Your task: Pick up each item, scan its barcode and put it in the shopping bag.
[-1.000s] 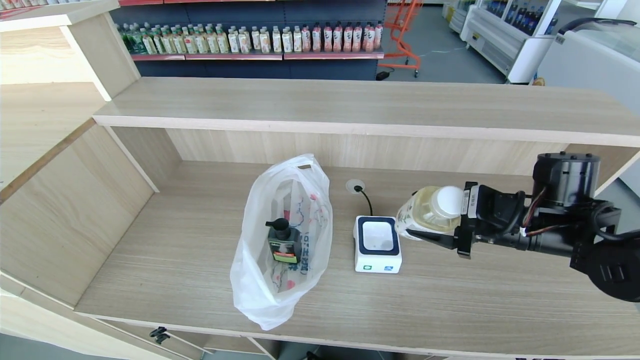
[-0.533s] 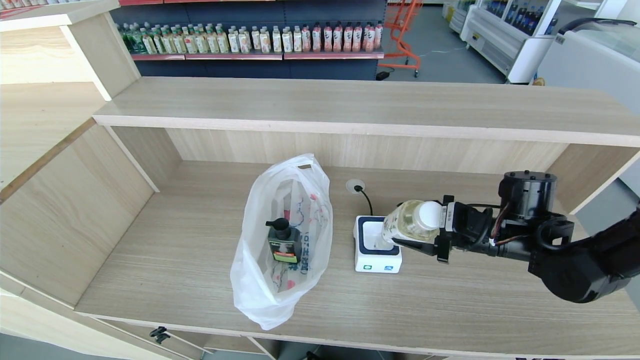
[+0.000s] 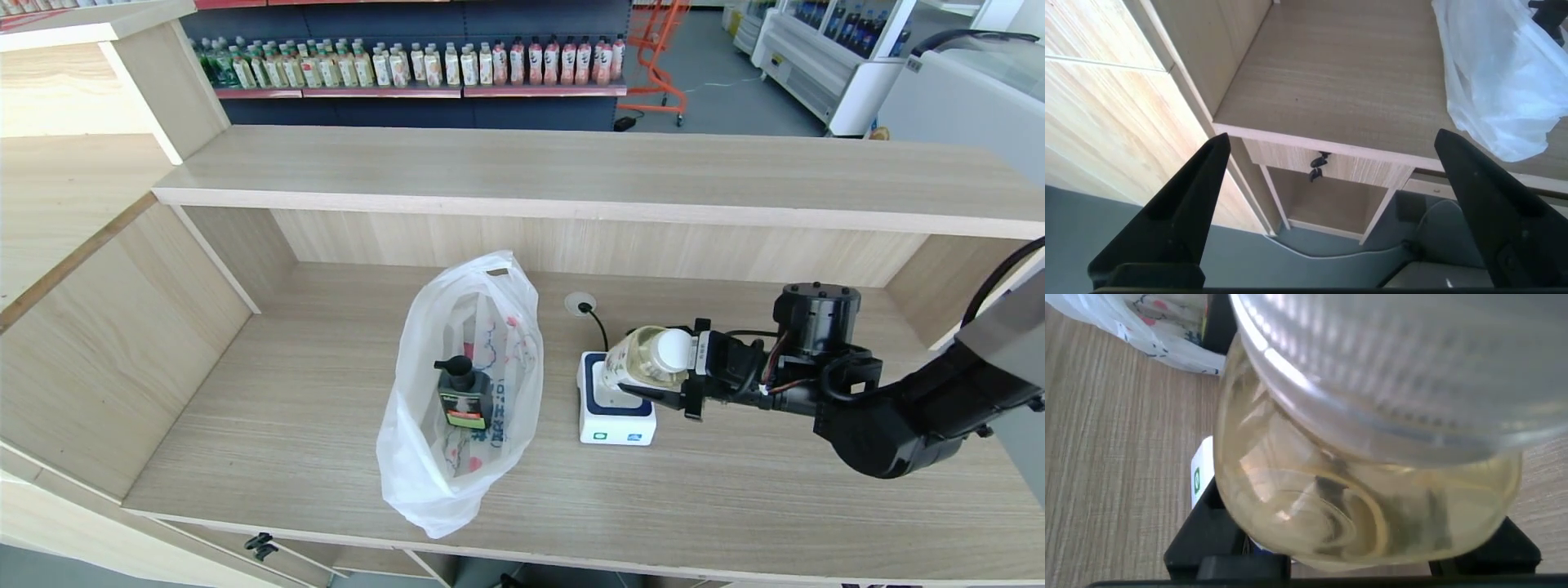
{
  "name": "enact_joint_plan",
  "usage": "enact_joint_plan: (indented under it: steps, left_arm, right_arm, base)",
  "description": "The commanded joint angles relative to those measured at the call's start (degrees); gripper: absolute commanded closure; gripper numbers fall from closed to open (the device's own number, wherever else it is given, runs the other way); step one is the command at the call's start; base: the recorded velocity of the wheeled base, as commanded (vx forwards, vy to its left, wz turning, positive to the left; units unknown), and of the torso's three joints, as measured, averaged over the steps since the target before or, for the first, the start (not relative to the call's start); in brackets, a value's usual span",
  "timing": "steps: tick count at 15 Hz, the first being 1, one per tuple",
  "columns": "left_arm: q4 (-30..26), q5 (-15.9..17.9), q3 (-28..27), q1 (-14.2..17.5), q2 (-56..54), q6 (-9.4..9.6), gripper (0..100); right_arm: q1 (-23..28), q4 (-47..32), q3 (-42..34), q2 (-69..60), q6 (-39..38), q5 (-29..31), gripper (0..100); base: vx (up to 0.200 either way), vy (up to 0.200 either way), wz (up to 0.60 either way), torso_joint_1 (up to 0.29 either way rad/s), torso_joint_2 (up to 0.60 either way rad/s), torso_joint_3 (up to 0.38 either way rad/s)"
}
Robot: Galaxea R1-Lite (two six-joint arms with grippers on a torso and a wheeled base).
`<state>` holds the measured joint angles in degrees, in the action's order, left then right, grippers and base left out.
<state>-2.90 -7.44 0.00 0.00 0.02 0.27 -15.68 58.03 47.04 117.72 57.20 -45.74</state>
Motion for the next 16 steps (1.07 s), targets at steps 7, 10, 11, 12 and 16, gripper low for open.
enact_joint_plan:
  steps: [7, 10, 11, 12, 16]
  left_arm:
    - [0.0, 0.0, 0.0, 0.0, 0.0, 0.00, 0]
    - [0.0, 0.0, 0.0, 0.0, 0.0, 0.00, 0]
    - [0.0, 0.0, 0.0, 0.0, 0.0, 0.00, 0]
    - [0.0, 0.0, 0.0, 0.0, 0.0, 0.00, 0]
    - [0.0, 0.0, 0.0, 0.0, 0.0, 0.00, 0]
  right_arm:
    - [-1.0, 2.2, 1.6, 3.2, 0.2, 0.2, 100]
    - [-0.9, 2.3, 1.6, 2.9, 0.1, 0.1, 100]
    - [-0.9, 2.4, 1.6, 2.9, 0.1, 0.1, 100]
    - [-0.8, 2.4, 1.6, 2.7, 0.0, 0.1, 100]
    - [1.0, 2.4, 1.5, -7.2, -14.6, 0.5, 100]
  base:
    - [0.000, 0.000, 0.00, 0.000, 0.00, 0.000]
    - [0.000, 0.000, 0.00, 0.000, 0.00, 0.000]
    - [0.000, 0.000, 0.00, 0.000, 0.00, 0.000]
    - [0.000, 0.000, 0.00, 0.000, 0.00, 0.000]
    - [0.000, 0.000, 0.00, 0.000, 0.00, 0.000]
